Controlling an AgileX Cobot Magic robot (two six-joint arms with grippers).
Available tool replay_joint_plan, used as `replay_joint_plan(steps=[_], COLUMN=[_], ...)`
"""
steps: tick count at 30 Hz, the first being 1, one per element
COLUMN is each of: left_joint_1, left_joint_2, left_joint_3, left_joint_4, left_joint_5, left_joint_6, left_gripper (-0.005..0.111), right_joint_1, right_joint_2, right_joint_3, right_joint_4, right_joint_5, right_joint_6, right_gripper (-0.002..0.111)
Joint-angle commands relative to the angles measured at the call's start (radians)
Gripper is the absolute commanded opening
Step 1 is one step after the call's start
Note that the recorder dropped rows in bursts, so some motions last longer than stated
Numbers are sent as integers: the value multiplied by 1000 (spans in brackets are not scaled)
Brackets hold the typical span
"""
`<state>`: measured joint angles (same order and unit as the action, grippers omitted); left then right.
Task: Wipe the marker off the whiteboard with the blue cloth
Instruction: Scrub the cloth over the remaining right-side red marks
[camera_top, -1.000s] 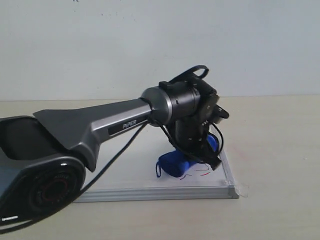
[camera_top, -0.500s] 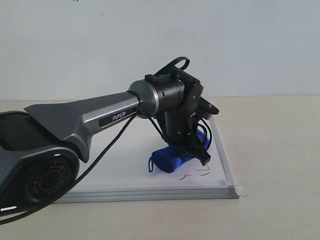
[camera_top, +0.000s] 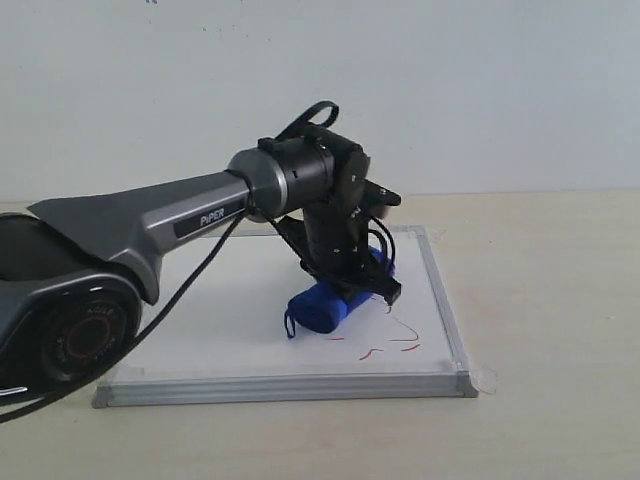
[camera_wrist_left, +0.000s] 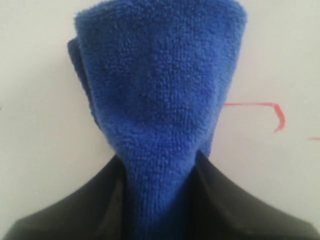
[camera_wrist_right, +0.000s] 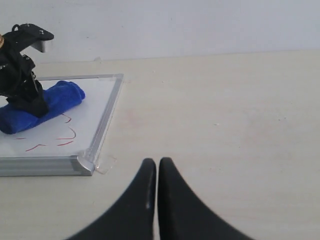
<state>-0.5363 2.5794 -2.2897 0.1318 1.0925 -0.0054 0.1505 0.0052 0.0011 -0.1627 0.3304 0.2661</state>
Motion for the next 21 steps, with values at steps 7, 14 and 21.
replay_joint_plan(steps=[7, 14, 21], left_joint_1=[-206, -125, 22], left_joint_2=[27, 46, 80], left_joint_3=[-69, -78, -78], left_joint_4=[-46, 97, 150], left_joint_5=[14, 44, 33], left_joint_6=[102, 0, -93], left_gripper=[4, 4, 4], right_joint_1=[-2, -2, -2], right_joint_2=[-5, -5, -5], right_joint_3=[-1, -1, -1], right_joint_4=[1, 1, 1], right_joint_5=[-6, -6, -6], right_joint_6=[-4, -4, -4], right_gripper=[1, 1, 1])
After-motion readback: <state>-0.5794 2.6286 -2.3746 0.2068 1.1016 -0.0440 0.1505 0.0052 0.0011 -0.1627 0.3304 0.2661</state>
